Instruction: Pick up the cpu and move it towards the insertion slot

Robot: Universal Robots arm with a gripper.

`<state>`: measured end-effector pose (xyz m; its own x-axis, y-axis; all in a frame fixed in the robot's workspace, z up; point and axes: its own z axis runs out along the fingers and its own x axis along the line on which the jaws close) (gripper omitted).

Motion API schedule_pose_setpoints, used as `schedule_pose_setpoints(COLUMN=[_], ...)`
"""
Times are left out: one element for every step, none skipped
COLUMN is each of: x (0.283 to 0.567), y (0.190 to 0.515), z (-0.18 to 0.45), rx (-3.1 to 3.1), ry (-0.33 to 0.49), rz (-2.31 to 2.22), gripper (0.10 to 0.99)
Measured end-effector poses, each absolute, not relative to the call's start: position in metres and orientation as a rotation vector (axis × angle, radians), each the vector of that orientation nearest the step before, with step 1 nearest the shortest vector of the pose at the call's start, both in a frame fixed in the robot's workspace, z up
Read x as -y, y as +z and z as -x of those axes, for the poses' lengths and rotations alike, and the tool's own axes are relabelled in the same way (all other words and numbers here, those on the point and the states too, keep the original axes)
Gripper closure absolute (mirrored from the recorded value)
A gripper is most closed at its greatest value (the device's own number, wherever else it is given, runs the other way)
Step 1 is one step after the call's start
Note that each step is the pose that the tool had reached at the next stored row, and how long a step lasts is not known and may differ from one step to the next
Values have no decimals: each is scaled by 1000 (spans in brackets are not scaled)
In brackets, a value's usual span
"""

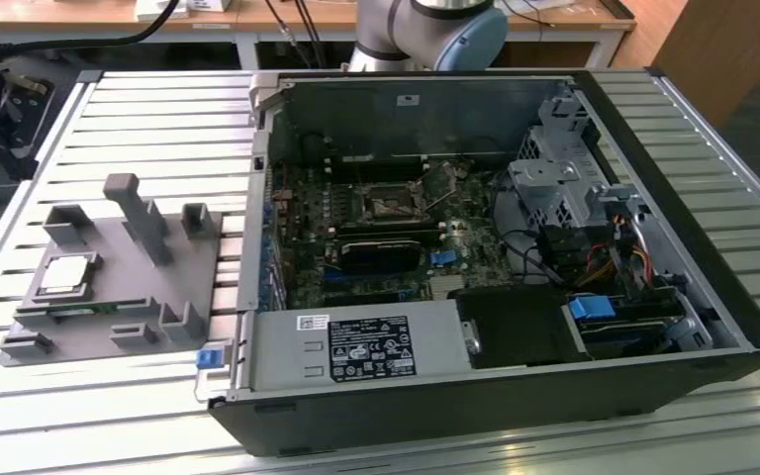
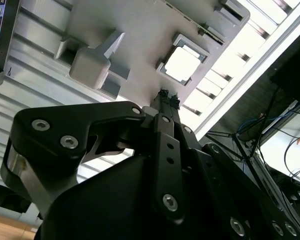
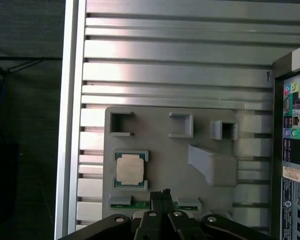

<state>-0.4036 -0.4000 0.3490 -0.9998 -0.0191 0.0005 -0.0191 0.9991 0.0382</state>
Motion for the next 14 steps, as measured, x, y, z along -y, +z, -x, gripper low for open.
schedule_pose_setpoints(x=[400,400,400,400,400,400,400,400,400,400,400,401,401,401], y=[348,347,347,346,346,345,345,345,344,344,343,342,341,340], z=[404,405,405,406,406,407,407,407,407,407,407,407,407,407], rx=[3140,3140,3140,3140,3140,3140,3140,3140,3140,3140,3140,3140,3140,3140], ry=[-60,-60,-60,-60,-60,-60,-60,-60,-60,-60,-60,-60,-60,-60], rz=[-30,-30,-30,-30,-30,-30,-30,-30,-30,-30,-30,-30,-30,-30], gripper=[980,980,980,980,980,980,980,980,980,980,980,973,973,914])
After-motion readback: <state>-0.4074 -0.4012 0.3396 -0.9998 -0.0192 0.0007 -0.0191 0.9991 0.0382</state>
